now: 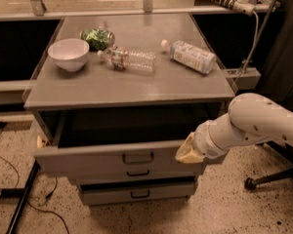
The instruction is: Close top drawer
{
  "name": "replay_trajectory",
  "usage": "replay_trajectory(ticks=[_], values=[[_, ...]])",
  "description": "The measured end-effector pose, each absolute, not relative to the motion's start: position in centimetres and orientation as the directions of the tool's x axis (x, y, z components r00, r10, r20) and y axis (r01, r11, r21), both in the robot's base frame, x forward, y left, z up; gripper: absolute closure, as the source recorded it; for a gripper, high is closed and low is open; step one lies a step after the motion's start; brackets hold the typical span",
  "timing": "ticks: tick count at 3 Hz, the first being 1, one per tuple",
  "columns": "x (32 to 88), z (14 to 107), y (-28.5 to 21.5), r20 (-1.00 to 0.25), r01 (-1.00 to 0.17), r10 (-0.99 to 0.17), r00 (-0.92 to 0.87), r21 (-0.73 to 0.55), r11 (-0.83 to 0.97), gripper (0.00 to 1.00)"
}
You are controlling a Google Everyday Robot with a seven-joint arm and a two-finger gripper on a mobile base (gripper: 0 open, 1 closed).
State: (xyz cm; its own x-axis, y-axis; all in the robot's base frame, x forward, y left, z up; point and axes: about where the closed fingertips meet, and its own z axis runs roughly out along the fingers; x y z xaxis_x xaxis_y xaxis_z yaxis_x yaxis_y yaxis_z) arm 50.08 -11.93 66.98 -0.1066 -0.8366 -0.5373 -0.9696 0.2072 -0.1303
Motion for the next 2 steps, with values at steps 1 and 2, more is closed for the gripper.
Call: replay_trajectory(ticks=[1, 2], values=[[50.01, 66.98, -11.93, -0.537, -0.970, -0.837, -0.107, -0.130, 0.207, 1.00], [50.01, 66.98, -11.93, -0.537, -0.970, -0.837, -0.107, -0.130, 0.207, 0.81]])
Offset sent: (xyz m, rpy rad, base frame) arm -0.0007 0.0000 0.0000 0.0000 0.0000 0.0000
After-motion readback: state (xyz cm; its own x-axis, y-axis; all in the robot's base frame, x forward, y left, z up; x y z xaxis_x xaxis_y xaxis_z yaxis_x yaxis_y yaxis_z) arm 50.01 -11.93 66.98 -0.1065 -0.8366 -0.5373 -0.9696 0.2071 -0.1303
